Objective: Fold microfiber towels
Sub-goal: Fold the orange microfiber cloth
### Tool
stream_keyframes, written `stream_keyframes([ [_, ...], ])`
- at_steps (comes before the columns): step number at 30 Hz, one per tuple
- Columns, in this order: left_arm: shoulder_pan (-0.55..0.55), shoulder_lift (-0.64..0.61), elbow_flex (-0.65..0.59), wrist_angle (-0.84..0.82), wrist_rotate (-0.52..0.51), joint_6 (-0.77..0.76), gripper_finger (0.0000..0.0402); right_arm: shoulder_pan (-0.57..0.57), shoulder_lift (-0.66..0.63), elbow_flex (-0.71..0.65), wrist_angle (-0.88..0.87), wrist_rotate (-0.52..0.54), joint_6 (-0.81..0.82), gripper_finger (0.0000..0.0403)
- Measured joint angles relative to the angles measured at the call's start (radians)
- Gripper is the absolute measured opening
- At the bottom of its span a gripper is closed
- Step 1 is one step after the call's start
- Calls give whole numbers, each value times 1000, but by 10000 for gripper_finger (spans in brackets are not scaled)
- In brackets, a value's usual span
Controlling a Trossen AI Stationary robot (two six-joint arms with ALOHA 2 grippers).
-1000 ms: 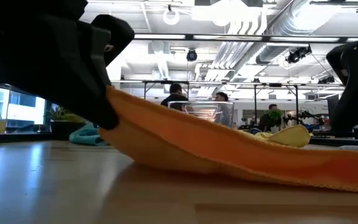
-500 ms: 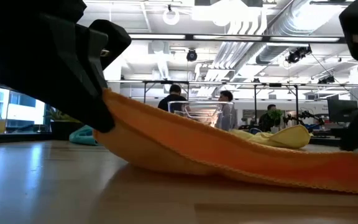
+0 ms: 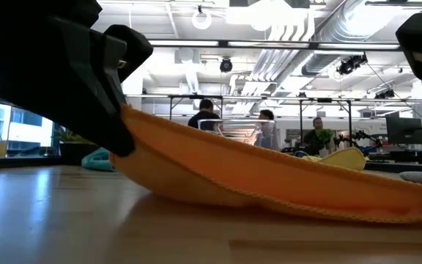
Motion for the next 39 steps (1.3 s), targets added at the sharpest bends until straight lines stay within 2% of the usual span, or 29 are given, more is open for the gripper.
stream_keyframes([
  [5, -1, 0, 0, -10, 0, -21, 0, 6, 0, -1, 4, 1, -2, 19],
  [9, -1, 0, 0, -11, 0, -33, 0, 6, 1, -2, 27, -4, -1, 25],
  [13, 6, 0, 0, -12, 25, -113, 0, 7, 2, -3, 49, -27, 16, 66],
  [20, 9, 0, 0, -11, 50, -264, 0, 6, 4, 18, 25, -8, 187, 154],
  [26, 16, 0, 0, 5, 70, -355, 0, 6, 6, 74, 28, -23, 236, 205],
  [31, 32, -7, 0, 25, 64, -417, 0, -12, 6, 76, 27, 2, 298, 229],
  [39, 60, -56, 1, 37, 9, -438, 0, -34, 5, 76, 17, 19, 284, 232],
])
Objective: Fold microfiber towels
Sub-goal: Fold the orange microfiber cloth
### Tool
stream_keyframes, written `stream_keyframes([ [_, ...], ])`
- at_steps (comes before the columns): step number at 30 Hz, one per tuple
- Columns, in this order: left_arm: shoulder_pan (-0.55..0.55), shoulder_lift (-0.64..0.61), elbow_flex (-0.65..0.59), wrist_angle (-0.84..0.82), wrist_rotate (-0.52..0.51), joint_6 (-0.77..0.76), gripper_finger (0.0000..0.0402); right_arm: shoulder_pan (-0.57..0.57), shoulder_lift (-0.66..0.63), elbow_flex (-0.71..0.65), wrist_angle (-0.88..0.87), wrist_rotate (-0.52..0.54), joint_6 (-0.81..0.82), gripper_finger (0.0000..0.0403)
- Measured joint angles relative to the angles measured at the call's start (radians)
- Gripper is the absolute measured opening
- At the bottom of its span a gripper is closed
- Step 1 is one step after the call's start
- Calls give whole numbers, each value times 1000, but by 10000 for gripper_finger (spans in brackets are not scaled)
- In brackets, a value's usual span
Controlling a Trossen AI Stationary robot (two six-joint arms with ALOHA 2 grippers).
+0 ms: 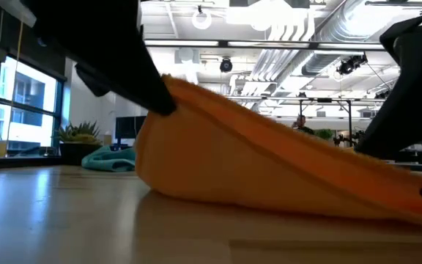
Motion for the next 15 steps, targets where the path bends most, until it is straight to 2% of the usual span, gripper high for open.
stream_keyframes([
  [9, 12, -1, 0, 5, -10, 7, 0, 0, 16, -13, -25, -16, 28, 232],
  [15, 33, 0, 0, 3, -10, 6, 0, 18, 41, -11, -31, 35, -3, 231],
])
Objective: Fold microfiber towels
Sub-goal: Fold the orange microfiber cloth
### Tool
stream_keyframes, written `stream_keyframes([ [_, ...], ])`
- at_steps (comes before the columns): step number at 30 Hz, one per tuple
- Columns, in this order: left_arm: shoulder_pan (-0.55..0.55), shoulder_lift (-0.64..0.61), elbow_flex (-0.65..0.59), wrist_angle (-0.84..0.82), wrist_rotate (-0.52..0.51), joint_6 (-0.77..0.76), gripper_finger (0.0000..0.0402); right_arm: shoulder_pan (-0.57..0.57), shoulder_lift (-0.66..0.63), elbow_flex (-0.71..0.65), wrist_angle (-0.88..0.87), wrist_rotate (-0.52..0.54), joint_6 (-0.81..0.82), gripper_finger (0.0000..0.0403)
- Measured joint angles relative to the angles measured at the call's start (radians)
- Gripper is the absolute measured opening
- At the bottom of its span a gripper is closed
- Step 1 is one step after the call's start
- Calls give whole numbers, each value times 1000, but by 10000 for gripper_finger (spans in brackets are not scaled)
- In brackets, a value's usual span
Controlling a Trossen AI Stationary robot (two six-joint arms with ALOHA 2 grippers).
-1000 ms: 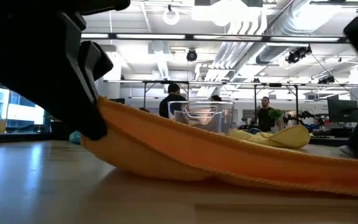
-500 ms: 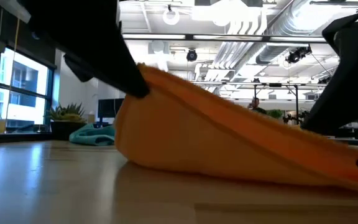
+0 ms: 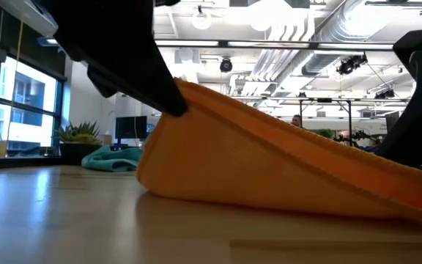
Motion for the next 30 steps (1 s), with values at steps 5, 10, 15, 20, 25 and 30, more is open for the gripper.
stream_keyframes([
  [5, 18, 0, 0, 0, -6, -2, 0, 5, 0, 0, -14, 0, -1, 203],
  [10, 40, 0, 0, 0, -7, 3, 0, 5, 1, 0, -27, -8, -15, 162],
  [15, 53, 1, -1, -10, -6, 13, 0, 17, 2, -1, -51, 3, -46, 153],
  [20, 59, 1, -1, -44, -5, 11, 0, 22, 2, -1, -94, 14, -30, 176],
  [25, 59, 1, -1, -45, -4, 13, 0, 22, 2, -1, -97, 20, -17, 181],
  [30, 57, 1, -1, -54, 0, 20, 0, 23, 2, -2, -96, 40, 8, 139],
])
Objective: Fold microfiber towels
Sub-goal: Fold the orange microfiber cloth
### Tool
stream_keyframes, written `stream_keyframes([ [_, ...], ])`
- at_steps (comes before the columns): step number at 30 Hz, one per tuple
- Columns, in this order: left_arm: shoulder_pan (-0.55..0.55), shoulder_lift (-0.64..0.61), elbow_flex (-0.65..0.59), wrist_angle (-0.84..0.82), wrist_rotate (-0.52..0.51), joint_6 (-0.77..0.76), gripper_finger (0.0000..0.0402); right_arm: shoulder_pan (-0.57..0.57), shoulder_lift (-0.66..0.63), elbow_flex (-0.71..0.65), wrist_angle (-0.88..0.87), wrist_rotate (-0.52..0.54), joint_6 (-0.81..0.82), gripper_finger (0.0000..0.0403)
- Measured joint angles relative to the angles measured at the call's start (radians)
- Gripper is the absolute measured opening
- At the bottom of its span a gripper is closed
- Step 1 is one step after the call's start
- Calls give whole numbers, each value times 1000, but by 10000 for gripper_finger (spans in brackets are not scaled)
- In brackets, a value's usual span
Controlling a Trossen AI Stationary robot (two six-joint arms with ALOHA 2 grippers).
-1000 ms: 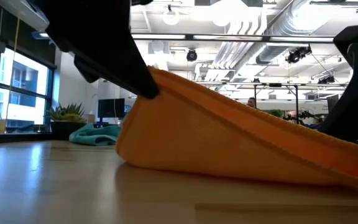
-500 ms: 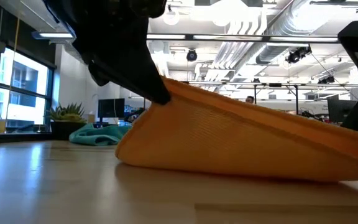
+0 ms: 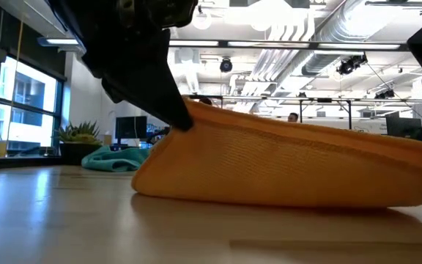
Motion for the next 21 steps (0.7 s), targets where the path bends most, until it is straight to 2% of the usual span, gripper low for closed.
stream_keyframes([
  [3, 0, 0, 0, -7, 0, 0, 0, 0, 0, -1, 1, 8, 26, 102],
  [10, -16, 0, 0, -7, 0, 19, 0, 20, 1, -2, 4, 105, 24, 33],
  [14, -45, 0, 0, -7, -7, 19, 0, 21, -1, -3, 7, 131, 63, 17],
  [21, -123, 0, 0, -8, -70, -22, 0, 20, -3, -2, 12, 133, 95, 14],
])
